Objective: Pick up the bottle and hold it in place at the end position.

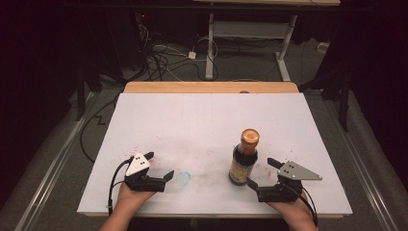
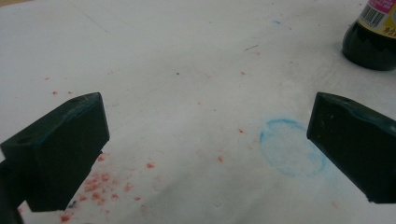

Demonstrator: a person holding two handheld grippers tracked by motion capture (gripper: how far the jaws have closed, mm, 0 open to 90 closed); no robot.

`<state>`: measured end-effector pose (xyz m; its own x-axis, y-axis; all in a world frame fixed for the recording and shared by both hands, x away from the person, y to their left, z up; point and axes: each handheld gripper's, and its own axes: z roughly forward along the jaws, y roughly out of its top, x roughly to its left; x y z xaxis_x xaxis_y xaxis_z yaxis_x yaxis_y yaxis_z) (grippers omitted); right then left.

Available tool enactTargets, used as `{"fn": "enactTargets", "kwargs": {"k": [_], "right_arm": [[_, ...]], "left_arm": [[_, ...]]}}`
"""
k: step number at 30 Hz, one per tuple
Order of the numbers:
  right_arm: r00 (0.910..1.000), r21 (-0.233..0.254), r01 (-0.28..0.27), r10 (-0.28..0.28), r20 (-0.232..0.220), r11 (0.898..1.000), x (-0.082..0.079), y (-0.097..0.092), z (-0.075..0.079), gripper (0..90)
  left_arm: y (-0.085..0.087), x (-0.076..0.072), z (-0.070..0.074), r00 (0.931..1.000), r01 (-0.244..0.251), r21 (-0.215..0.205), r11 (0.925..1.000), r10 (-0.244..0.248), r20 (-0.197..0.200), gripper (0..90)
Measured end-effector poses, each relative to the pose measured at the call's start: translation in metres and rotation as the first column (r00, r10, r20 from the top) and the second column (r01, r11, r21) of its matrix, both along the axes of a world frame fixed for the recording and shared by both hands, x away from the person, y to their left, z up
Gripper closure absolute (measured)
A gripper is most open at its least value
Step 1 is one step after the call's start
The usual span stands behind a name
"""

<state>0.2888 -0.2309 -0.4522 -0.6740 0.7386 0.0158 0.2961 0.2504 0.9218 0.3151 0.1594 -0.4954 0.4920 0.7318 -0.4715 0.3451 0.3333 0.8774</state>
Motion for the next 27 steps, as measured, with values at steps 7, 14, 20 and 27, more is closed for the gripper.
{"fn": "enactTargets", "kwargs": {"k": [7, 14, 20, 27], "right_arm": [[0.9993, -0.011, -0.033, 0.033, -0.017, 0.999, 0.006, 0.016, -0.003, 0.5], [0.9987, -0.016, -0.045, 0.045, -0.025, 0.999, 0.012, 0.027, -0.006, 1.6], [0.9986, -0.009, -0.052, 0.051, -0.013, 0.999, 0.018, 0.031, -0.006, 7.3], [0.9979, -0.017, -0.064, 0.064, 0.004, 0.998, 0.021, 0.033, -0.003, 16.4]], "left_arm": [[0.0, 0.0, 0.0, 1.0, 0.003, -0.002, 1.0, -0.003, 0.001, 0.0], [0.001, 0.0, 0.0, 1.0, 0.007, -0.007, 0.9999, -0.007, -0.002, 0.0], [0.001, 0.0, 0.0, 1.0, 0.009, -0.008, 0.9999, -0.009, 0.0, 0.0], [0.001, 0.0, 0.0, 0.9999, 0.01, -0.008, 0.9999, -0.01, -0.003, 0.0]]}}
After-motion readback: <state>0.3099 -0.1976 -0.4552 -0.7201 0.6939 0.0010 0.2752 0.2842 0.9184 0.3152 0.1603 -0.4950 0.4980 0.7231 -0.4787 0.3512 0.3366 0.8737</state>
